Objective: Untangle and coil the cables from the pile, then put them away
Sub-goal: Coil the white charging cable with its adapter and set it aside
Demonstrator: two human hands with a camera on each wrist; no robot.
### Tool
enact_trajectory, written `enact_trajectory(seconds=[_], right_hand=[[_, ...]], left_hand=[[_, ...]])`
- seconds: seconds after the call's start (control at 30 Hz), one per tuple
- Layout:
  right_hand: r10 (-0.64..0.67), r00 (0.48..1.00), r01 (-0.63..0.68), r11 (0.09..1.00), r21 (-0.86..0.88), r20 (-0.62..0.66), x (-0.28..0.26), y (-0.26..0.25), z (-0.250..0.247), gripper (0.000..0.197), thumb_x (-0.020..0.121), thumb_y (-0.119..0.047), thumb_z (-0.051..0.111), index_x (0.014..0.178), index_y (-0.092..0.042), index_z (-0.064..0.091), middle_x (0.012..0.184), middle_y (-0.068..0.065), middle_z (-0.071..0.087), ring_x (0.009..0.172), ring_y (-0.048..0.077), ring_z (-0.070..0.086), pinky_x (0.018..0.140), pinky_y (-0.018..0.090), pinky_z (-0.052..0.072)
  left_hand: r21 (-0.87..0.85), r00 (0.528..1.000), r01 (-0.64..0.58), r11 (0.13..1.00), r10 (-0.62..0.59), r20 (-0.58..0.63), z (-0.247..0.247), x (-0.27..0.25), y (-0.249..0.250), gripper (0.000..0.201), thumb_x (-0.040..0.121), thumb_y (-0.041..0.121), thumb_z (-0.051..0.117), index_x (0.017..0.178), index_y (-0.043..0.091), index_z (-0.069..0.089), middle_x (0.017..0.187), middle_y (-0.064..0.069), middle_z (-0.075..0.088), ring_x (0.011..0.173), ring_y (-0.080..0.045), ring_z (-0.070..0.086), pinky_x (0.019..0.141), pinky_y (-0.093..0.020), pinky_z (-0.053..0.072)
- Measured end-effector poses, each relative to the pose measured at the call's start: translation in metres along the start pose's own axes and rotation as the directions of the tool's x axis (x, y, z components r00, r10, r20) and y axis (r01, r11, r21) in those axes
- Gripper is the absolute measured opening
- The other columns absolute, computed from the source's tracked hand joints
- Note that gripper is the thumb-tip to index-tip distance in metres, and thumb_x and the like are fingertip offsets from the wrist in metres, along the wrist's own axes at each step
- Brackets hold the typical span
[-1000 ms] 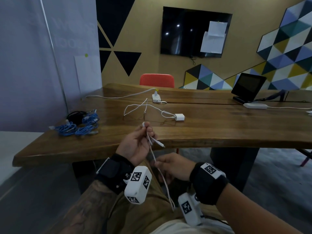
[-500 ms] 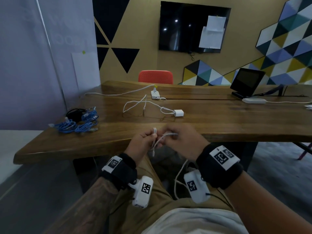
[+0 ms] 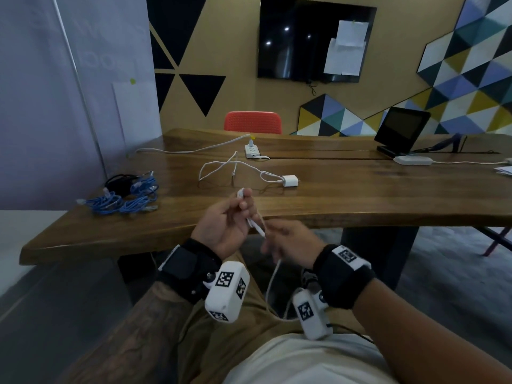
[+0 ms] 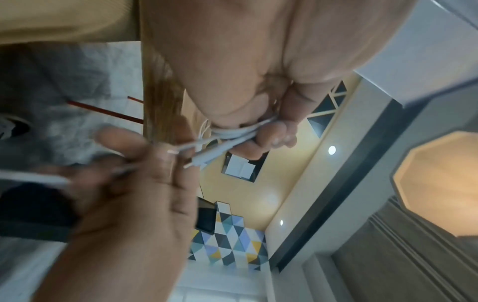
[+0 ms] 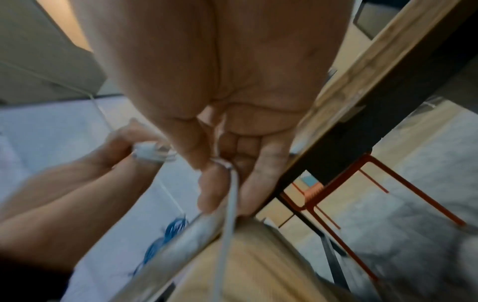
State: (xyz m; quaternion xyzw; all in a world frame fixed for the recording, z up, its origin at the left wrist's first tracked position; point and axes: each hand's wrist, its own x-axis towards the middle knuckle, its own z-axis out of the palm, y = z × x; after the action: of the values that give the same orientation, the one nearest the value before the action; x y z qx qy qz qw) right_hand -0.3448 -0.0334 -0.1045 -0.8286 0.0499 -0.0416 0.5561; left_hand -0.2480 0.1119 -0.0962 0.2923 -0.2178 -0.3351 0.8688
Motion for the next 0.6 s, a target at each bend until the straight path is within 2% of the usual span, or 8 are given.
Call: enact_trajectory(seconds=[0.1,0.2,0.27,0.33,0.4,0.47,0.5,0.6], right_hand=[[0.116,0.96,-0.096,0.991,-0.088,0.257,-0.005,0.004,0.017,0.019,0.101,-0.009,0.05,0.114,-0.005,0.064,0.08,0.008,0.07,0.054,0.01,0.06,0.056,0.025,0.053],[0.175,0.928,-0.139,0.982,-0.13,0.33,-0.008,0.0,0.015,0.025,0.103,-0.015,0.05,0.119,-0.001,0.064,0.067,0.003,0.064,0.05,0.01,0.056,0.054,0.024,0.054],[0.097,0.966,-0.045,0.976,-0.214,0.238,-0.012,-0.007,0.01,0.022,0.103,-0.02,0.051,0.113,-0.01,0.068,0.062,-0.002,0.055,0.052,0.009,0.05,0.052,0.023,0.048],[-0.066,0.988,0.118,0.902,-0.415,0.139,-0.013,-0.014,0.005,0.02,0.101,-0.026,0.054,0.103,-0.015,0.071,0.065,-0.004,0.057,0.055,0.007,0.049,0.055,0.023,0.043],[-0.219,0.972,0.23,0.83,-0.508,0.083,-0.013,-0.023,0.0,0.019,0.097,-0.028,0.057,0.093,-0.017,0.072,0.071,0.0,0.065,0.06,0.011,0.055,0.059,0.029,0.046],[-0.318,0.948,0.277,0.821,-0.5,0.002,-0.014,-0.03,-0.006,0.015,0.09,-0.03,0.059,0.087,-0.021,0.071,0.075,-0.001,0.067,0.066,0.015,0.06,0.063,0.037,0.052],[-0.357,0.933,0.294,0.824,-0.484,-0.042,-0.014,-0.032,-0.009,0.012,0.085,-0.031,0.059,0.086,-0.025,0.069,0.076,-0.003,0.068,0.068,0.014,0.061,0.066,0.039,0.055],[-0.433,0.887,0.335,0.84,-0.427,-0.158,-0.013,-0.034,-0.017,0.011,0.08,-0.026,0.061,0.087,-0.032,0.066,0.078,-0.009,0.069,0.075,0.012,0.065,0.071,0.041,0.057]], left_hand=[[-0.038,0.992,-0.057,0.998,0.053,-0.112,-0.011,0.003,-0.002,0.026,0.101,0.008,0.035,0.102,0.005,0.061,0.073,-0.002,0.055,0.065,-0.012,0.055,0.08,-0.028,0.047],[-0.033,0.966,-0.121,0.992,0.11,-0.234,-0.029,0.008,0.0,0.024,0.102,0.007,0.038,0.104,0.005,0.062,0.076,-0.005,0.065,0.067,-0.013,0.065,0.074,-0.03,0.058],[0.058,0.951,-0.14,0.988,0.151,-0.27,-0.04,0.012,0.002,0.024,0.102,0.007,0.038,0.105,0.005,0.062,0.079,-0.006,0.067,0.071,-0.014,0.067,0.074,-0.03,0.059],[0.223,0.947,-0.133,0.966,0.19,-0.257,-0.048,0.014,-0.002,0.024,0.102,0.006,0.039,0.104,0.006,0.063,0.084,-0.008,0.068,0.078,-0.017,0.068,0.076,-0.032,0.056],[0.471,0.96,-0.11,0.875,0.216,-0.178,-0.052,0.014,-0.01,0.022,0.101,0.006,0.044,0.102,0.008,0.066,0.086,-0.01,0.069,0.083,-0.021,0.066,0.077,-0.033,0.053],[0.7,0.978,-0.111,0.706,0.203,-0.049,-0.048,0.011,-0.019,0.019,0.097,0.009,0.049,0.101,0.008,0.068,0.087,-0.015,0.068,0.083,-0.024,0.063,0.078,-0.036,0.052],[0.748,0.986,-0.116,0.654,0.165,0.009,-0.043,0.009,-0.023,0.019,0.095,0.011,0.05,0.099,0.006,0.068,0.085,-0.017,0.067,0.079,-0.023,0.063,0.077,-0.036,0.051],[0.721,0.998,-0.059,0.69,0.02,0.063,-0.017,-0.001,-0.029,0.027,0.092,0.024,0.048,0.08,0.01,0.068,0.068,-0.011,0.061,0.06,-0.02,0.054,0.062,-0.031,0.045]])
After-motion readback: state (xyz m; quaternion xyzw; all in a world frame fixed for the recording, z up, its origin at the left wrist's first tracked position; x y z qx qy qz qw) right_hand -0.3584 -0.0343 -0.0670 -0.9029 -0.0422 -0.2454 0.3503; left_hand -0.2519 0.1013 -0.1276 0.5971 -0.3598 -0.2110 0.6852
